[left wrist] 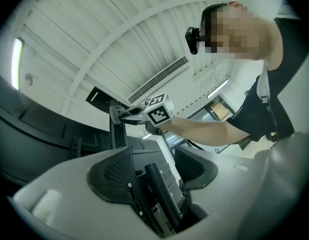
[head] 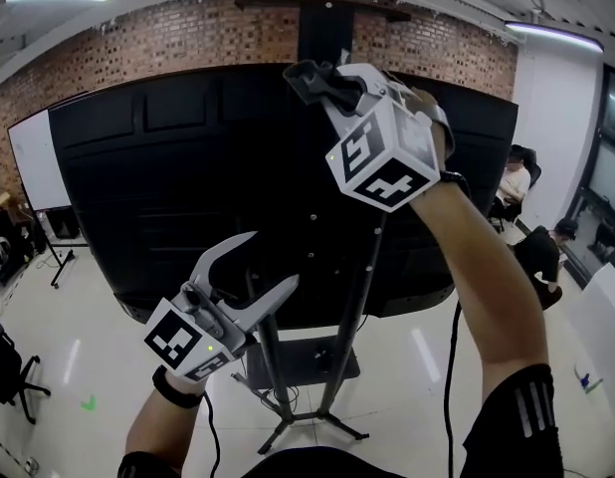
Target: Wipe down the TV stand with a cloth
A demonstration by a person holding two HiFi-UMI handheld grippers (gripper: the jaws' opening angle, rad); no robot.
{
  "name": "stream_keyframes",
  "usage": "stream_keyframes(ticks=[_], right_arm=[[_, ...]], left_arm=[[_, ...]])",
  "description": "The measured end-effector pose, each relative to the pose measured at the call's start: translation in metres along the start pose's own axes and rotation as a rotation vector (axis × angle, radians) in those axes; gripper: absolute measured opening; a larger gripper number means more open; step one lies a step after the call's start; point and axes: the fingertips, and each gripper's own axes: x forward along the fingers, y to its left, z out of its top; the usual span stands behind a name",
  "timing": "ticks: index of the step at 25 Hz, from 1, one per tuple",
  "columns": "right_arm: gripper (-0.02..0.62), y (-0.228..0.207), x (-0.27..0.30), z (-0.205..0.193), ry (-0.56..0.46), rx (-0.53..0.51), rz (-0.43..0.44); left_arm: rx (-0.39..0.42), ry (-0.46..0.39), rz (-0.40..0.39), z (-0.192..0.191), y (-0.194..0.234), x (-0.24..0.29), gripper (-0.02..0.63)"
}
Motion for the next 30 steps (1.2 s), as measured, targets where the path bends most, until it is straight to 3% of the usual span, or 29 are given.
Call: stream_keyframes(ticks=[7, 17, 23, 30], right_arm=[[0.038, 0.061, -0.010, -0.018, 0.016, 0.008, 0.076], [0.038, 0.150, -0.021, -0.047, 0.108, -0.126, 0.161], [0.038, 0.191, -0.029, -0.058, 0.153, -0.118, 0.228], [0.038, 0.233, -0.036, -0.065, 0.192, -0.199, 0.238]], left_arm=[[-0.035, 0.020, 0.004, -0.017, -0.007, -0.008, 0.284], [-0.100, 0.062, 0.026, -0.047, -0.012, -0.027, 0.284], [-0.132, 0.074, 0.028, -0.057, -0.016, -0.038, 0.284], [-0.161, 0.106, 0.047, -0.079, -0.015, -0.049, 0.284]])
